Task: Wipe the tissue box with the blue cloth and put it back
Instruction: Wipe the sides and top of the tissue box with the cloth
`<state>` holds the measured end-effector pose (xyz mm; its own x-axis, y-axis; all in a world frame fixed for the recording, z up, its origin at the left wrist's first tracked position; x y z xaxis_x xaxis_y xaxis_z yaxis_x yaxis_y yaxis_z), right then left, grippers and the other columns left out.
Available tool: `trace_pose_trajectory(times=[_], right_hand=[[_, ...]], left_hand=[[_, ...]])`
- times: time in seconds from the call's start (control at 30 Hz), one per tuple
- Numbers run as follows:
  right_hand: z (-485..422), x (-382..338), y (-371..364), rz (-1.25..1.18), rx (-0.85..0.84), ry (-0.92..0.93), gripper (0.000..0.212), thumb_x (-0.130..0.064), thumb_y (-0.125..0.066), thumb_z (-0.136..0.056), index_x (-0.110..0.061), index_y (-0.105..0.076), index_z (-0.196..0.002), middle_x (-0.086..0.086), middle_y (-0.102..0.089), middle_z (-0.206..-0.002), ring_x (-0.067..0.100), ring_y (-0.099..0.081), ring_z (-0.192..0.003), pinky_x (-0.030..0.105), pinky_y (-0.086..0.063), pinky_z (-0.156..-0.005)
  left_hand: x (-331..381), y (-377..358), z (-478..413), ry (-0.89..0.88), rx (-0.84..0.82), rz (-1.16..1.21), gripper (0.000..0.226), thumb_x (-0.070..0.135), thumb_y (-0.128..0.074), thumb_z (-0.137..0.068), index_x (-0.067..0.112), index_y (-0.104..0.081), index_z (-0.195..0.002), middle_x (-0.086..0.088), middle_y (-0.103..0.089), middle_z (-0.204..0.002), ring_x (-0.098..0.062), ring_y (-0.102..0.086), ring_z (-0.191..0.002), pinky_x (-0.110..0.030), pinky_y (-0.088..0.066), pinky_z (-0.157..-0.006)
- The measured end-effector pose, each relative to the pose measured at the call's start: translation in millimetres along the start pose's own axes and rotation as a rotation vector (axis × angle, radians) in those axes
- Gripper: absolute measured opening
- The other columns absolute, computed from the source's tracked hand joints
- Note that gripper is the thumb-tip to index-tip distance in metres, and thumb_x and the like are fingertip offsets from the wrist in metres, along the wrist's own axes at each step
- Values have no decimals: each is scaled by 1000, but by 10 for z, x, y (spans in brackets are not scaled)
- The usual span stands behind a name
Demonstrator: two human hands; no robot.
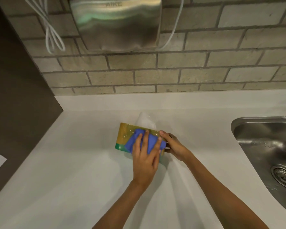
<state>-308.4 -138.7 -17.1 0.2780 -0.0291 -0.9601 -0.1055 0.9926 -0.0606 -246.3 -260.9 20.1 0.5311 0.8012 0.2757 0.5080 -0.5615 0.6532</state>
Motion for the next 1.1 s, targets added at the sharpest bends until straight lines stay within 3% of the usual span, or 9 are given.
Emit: trace_pose_trajectory(times=[0.1,0.23,0.3,0.53,0.63,0.73,0.87,0.97,1.1], right_hand=[[21,-27,14,19,-5,16,37,-54,-61,-72,-21,-63,-88,5,-60,-84,13,-60,-76,21,-53,-64],[-1,-19,-8,23,8,-3,55,-53,-63,-70,-15,-57,-110,0,-62,-93,15,-61,-88,26,-52,-74],[0,-22,-30,25,-1,1,55,-55,-62,-68,-14,-57,-104,1,-61,-90,16,-60,-88,28,-52,-77],[16,-30,6,34,7,-9,25,-48,-56,-81,-24,-60,-85,8,-57,-90,19,-54,-84,27,-48,-73],[31,-43,12,29,13,-3,33,-52,-61,-75,-21,-59,-88,7,-60,-89,20,-57,-86,30,-50,-77],[35,-52,3,32,45,1,49,-56,-68,-62,-20,-57,-93,-1,-60,-85,14,-60,-82,24,-52,-69],[63,-93,-94,-14,101,85,28,-46,-70,-66,-28,-60,-84,-10,-67,-84,0,-69,-72,12,-52,-56],[93,-100,-195,-40,137,149,50,-46,-76,-59,-20,-65,-100,1,-72,-97,9,-70,-88,21,-56,-70],[157,-137,-261,-42,144,193,67,-39,-79,-64,-1,-57,-115,14,-68,-110,24,-65,-104,32,-54,-86]], left_hand=[[-76,-3,145,-152,-22,-35,36,33,-42,-95,23,-52,-127,-21,-55,-133,-34,-36,-129,-44,-31,-107],[-441,157,26,245,35,26,45,41,-38,-94,20,-54,-131,-24,-43,-143,-41,-35,-132,-50,-35,-106],[-474,159,-75,389,60,45,44,34,-43,-92,13,-58,-127,-28,-45,-140,-47,-37,-130,-55,-41,-102],[-14,-15,-41,31,-35,-8,45,36,-36,-95,13,-55,-129,-22,-55,-134,-34,-36,-131,-51,-41,-102],[-225,65,-246,174,-30,-77,49,39,-37,-92,13,-57,-129,-21,-54,-135,-40,-47,-127,-57,-41,-100],[-532,125,-418,400,12,-55,47,33,-42,-91,15,-52,-133,-23,-48,-140,-42,-44,-128,-54,-43,-99],[-722,104,-386,698,36,11,48,29,-43,-96,13,-41,-140,-22,-40,-145,-39,-37,-131,-50,-39,-104],[-450,69,-206,650,32,30,50,29,-43,-95,2,-43,-137,-30,-41,-142,-47,-38,-129,-54,-33,-108],[-111,69,83,602,-46,150,69,51,-27,-91,7,-32,-144,-25,-31,-150,-42,-26,-139,-49,-26,-112]])
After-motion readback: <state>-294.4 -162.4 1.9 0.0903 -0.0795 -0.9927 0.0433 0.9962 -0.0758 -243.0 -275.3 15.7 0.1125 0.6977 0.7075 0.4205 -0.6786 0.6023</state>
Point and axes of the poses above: each hand's wrist, its own z-axis away from the middle knuckle, its own y-axis out of the back of the hand, x = y × z, the point moved 5 cm from there along -z, towards the middle knuckle
